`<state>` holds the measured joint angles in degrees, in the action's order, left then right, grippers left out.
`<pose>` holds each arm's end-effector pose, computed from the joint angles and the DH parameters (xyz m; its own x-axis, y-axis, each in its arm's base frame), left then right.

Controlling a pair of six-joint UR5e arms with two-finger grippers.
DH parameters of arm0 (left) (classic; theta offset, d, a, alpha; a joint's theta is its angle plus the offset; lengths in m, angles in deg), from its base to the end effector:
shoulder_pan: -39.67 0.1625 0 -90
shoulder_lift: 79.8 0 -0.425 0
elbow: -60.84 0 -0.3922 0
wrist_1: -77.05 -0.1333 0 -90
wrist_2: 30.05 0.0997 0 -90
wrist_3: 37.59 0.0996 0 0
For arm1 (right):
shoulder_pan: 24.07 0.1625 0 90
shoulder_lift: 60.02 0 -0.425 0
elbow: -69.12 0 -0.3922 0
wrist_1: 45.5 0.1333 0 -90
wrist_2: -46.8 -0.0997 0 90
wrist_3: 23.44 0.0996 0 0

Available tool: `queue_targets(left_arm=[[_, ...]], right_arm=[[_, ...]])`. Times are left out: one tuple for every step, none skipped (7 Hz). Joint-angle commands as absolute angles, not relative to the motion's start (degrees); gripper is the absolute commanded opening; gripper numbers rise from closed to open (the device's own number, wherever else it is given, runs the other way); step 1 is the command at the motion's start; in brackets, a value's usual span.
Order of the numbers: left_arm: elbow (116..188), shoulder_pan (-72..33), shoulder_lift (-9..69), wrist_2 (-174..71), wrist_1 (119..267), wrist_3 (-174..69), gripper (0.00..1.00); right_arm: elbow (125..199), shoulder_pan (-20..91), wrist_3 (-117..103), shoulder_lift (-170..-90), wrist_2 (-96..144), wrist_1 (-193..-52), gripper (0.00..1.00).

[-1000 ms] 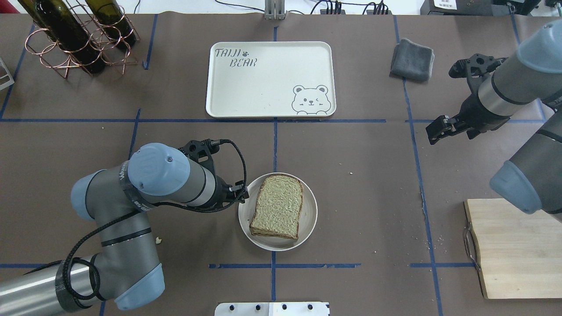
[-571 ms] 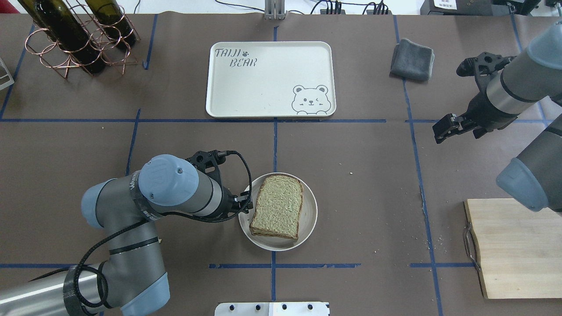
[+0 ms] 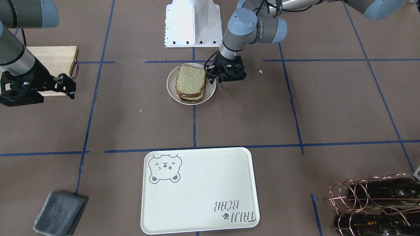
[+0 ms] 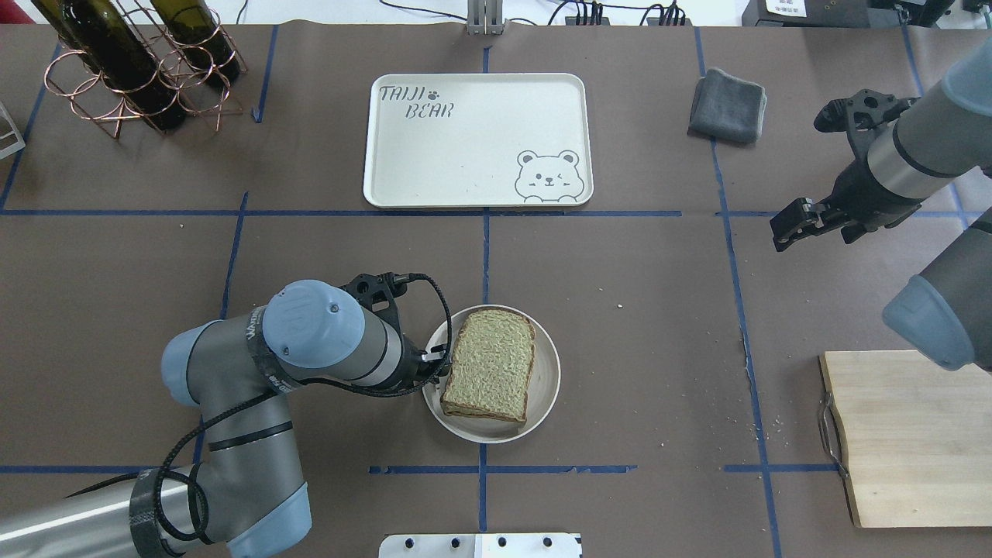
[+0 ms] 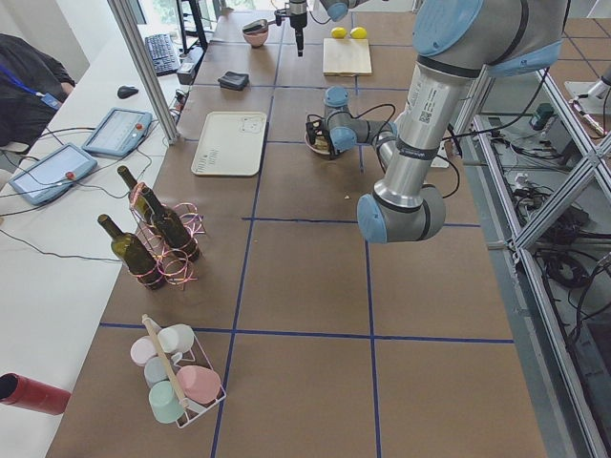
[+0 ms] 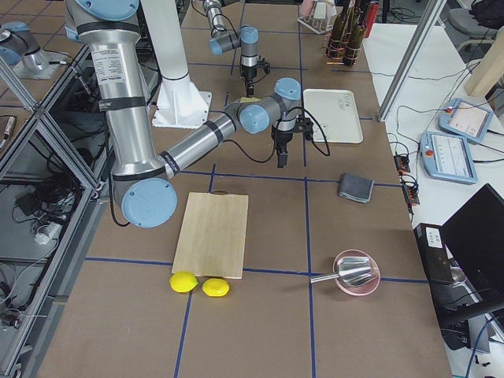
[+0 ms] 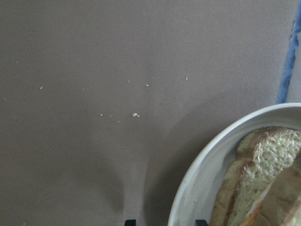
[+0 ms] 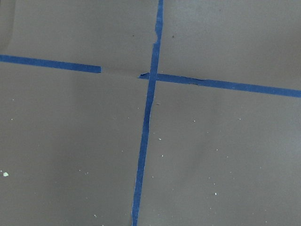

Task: Make sandwich and place on tray
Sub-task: 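Grasp the plate rim with the left gripper and carry it onto the tray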

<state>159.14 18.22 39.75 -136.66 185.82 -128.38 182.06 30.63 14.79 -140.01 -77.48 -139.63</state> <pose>0.5702 -0.3367 0.2608 0.5103 -0.2147 -0.8328 0.1353 0.9763 -0.1688 -0.2433 -0.4772 0.3918 0.7198 -0.1067 0.6859 0.0775 0.9943 0.0733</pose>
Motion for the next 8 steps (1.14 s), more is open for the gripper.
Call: queue_targets(left_arm=[[157.9, 18.2, 39.7, -136.7, 188.7, -130.5, 0.07], [157.2, 18.2, 39.7, -136.7, 191.1, -131.3, 0.00], [157.5, 18.1, 39.6, -136.8, 192.7, -131.5, 0.00], [159.9, 17.9, 39.2, -136.9, 192.5, -131.5, 0.00], [162.6, 16.6, 38.9, -137.2, 192.0, -131.4, 0.00], [162.8, 15.0, 38.8, -138.8, 192.0, -131.4, 0.00], [162.9, 11.9, 38.9, -143.0, 192.1, -131.4, 0.00], [162.9, 8.2, 39.1, -147.2, 192.2, -131.4, 0.00]], right_arm=[[182.1, 30.6, 14.8, -140.1, -77.5, -139.6, 1.00], [182.1, 30.7, 14.9, -140.1, -77.5, -139.6, 1.00], [182.1, 30.8, 14.8, -140.1, -77.5, -139.6, 1.00], [182.1, 31.1, 14.8, -140.1, -77.6, -139.6, 1.00], [182.1, 31.5, 14.8, -140.2, -77.7, -139.6, 1.00], [182.1, 31.8, 14.7, -140.5, -77.8, -139.6, 1.00], [182.1, 32.6, 13.3, -141.2, -78.3, -139.5, 1.00], [182.1, 34.5, 8.9, -143.0, -78.7, -139.6, 1.00]])
